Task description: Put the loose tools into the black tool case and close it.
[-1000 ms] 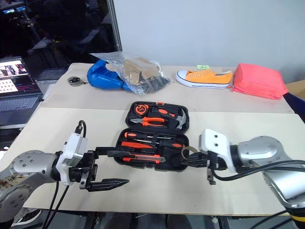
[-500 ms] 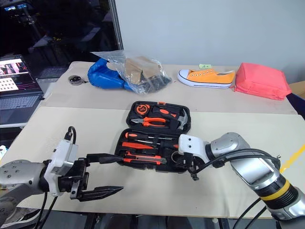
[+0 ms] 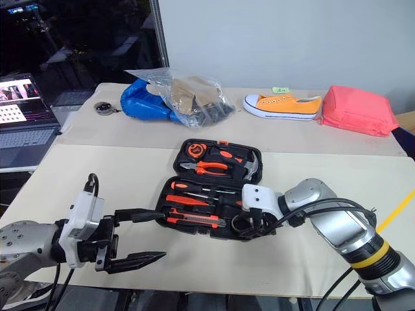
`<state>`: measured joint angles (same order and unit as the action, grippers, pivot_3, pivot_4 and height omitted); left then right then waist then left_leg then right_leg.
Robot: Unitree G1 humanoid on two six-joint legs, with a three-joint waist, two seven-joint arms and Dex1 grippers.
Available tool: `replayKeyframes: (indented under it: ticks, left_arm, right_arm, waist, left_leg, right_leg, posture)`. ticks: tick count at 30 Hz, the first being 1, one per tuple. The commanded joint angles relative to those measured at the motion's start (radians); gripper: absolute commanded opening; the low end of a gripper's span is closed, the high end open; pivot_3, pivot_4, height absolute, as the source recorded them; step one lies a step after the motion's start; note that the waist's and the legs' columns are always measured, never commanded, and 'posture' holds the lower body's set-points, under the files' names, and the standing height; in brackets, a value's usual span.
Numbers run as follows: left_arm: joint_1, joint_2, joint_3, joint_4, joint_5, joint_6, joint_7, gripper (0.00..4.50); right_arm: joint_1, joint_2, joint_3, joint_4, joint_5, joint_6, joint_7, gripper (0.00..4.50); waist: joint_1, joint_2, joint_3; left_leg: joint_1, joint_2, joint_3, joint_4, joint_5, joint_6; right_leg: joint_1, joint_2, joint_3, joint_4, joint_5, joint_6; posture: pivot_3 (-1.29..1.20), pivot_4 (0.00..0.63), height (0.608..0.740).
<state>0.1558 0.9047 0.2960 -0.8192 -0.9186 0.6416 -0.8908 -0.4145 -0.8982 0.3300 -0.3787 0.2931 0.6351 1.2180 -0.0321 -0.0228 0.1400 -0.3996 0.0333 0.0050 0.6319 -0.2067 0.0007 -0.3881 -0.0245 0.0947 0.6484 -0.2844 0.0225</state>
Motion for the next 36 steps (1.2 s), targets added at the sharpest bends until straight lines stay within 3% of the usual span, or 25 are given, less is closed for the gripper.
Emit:
replayKeyframes:
  ticks: [1,4,6,9,12,14,17,20,29,30,32,33,36]
  left_arm:
    - [-0.070,-0.043,-0.005,0.054,0.013,0.023,0.134,3.99]
    - [-0.227,-0.106,-0.065,0.131,0.053,0.105,0.334,3.99]
    - [-0.358,-0.145,-0.100,0.197,0.041,0.211,0.467,3.99]
    - [-0.548,-0.171,-0.171,0.350,0.017,0.377,0.512,3.99]
    - [-0.731,-0.238,-0.238,0.560,0.098,0.434,0.559,3.99]
    - [-0.830,-0.271,-0.284,0.701,0.151,0.440,0.540,3.99]
    - [-0.952,-0.324,-0.345,0.926,0.240,0.410,0.502,3.99]
    - [-1.060,-0.374,-0.391,1.149,0.324,0.361,0.432,3.99]
    - [-1.275,-0.470,-0.418,1.619,0.505,0.220,0.280,3.99]
    - [-1.290,-0.480,-0.413,1.670,0.520,0.204,0.268,3.74]
    - [-1.316,-0.497,-0.406,1.752,0.549,0.173,0.245,3.31]
    - [-1.327,-0.504,-0.405,1.783,0.560,0.164,0.227,2.89]
    - [-1.356,-0.526,-0.391,1.856,0.586,0.149,0.188,1.73]
  right_arm:
    - [0.003,0.052,-0.184,-0.082,0.167,0.085,-0.054,2.63]
    - [-0.003,0.126,-0.334,-0.094,0.287,0.241,-0.189,2.63]
    - [-0.003,0.164,-0.409,-0.121,0.269,0.276,-0.318,2.63]
    - [-0.045,0.155,-0.442,-0.101,0.262,0.386,-0.413,2.63]
    - [-0.082,0.149,-0.428,-0.005,0.189,0.439,-0.528,2.63]
    - [-0.091,0.135,-0.398,0.037,0.151,0.431,-0.557,2.63]
    - [-0.147,0.162,-0.363,0.132,0.116,0.477,-0.615,3.30]
    - [-0.218,0.217,-0.345,0.226,0.084,0.548,-0.692,4.34]
    - [-0.364,0.319,-0.369,0.440,0.056,0.659,-0.789,4.43]
    - [-0.378,0.328,-0.368,0.472,0.055,0.659,-0.791,4.48]
    - [-0.399,0.337,-0.355,0.526,0.046,0.650,-0.792,3.95]
    - [-0.406,0.339,-0.349,0.549,0.040,0.644,-0.794,3.80]
    - [-0.422,0.347,-0.345,0.590,0.041,0.636,-0.782,2.75]
  waist:
    - [0.000,0.000,0.000]
    - [0.002,0.000,0.000]
    - [0.013,-0.001,0.000]
    - [0.017,-0.001,0.000]
    - [0.018,0.000,0.000]
    - [0.016,0.000,0.000]
    - [0.010,0.000,0.000]
    - [0.006,0.000,0.000]
    - [0.013,0.000,0.000]
    - [0.015,0.000,0.000]
    - [0.014,0.000,0.000]
    - [0.014,0.000,0.000]
    - [0.014,0.000,0.000]
  left_leg:
    - [0.000,0.000,0.000,0.000,0.000,0.000]
    - [0.000,0.000,-0.001,0.002,0.000,0.000]
    - [0.001,-0.001,-0.002,0.004,0.001,0.001]
    - [-0.001,-0.002,-0.003,0.005,0.002,0.001]
    - [-0.001,-0.003,-0.001,0.006,0.003,0.001]
    - [-0.002,-0.003,0.001,0.005,0.003,0.001]
    - [-0.005,-0.004,0.003,0.003,0.003,0.001]
    - [-0.008,-0.004,0.004,0.001,0.003,0.001]
    - [-0.017,-0.004,0.006,0.000,0.004,-0.001]
    - [-0.017,-0.004,0.006,0.000,0.004,-0.001]
    - [-0.017,-0.004,0.006,0.000,0.004,-0.001]
    - [-0.017,-0.004,0.006,0.001,0.004,-0.001]
    - [-0.017,-0.004,0.006,0.001,0.004,-0.001]
  right_leg:
    - [0.000,0.000,0.000,0.001,0.000,0.000]
    - [0.001,0.001,0.000,0.001,0.001,0.001]
    - [0.004,0.001,-0.001,0.001,0.002,0.001]
    - [0.002,0.003,0.000,0.001,0.004,0.005]
    - [0.001,0.003,0.000,0.001,0.005,0.005]
    - [0.001,0.003,0.000,0.000,0.007,0.001]
    - [-0.003,0.004,0.000,0.000,0.007,0.001]
    - [-0.008,0.004,0.001,0.000,0.007,0.000]
    - [-0.018,0.003,0.001,0.001,0.007,0.000]
    - [-0.018,0.003,0.001,0.001,0.007,0.000]
    - [-0.018,0.003,0.000,0.001,0.007,0.000]
    - [-0.018,0.003,0.000,0.001,0.007,0.000]
    - [-0.018,0.003,0.000,0.001,0.007,0.000]
  posture:
    - [0.00,0.150,0.740]
    - [0.00,0.150,0.740]
    - [0.00,0.150,0.740]
    - [0.00,0.150,0.740]
    - [0.00,0.150,0.740]
    - [0.00,0.150,0.740]
    - [0.00,0.150,0.740]
    - [0.00,0.150,0.740]
    - [0.00,0.150,0.740]
    - [0.00,0.150,0.740]
    - [0.00,0.150,0.740]
    - [0.00,0.150,0.740]
    - [0.00,0.150,0.740]
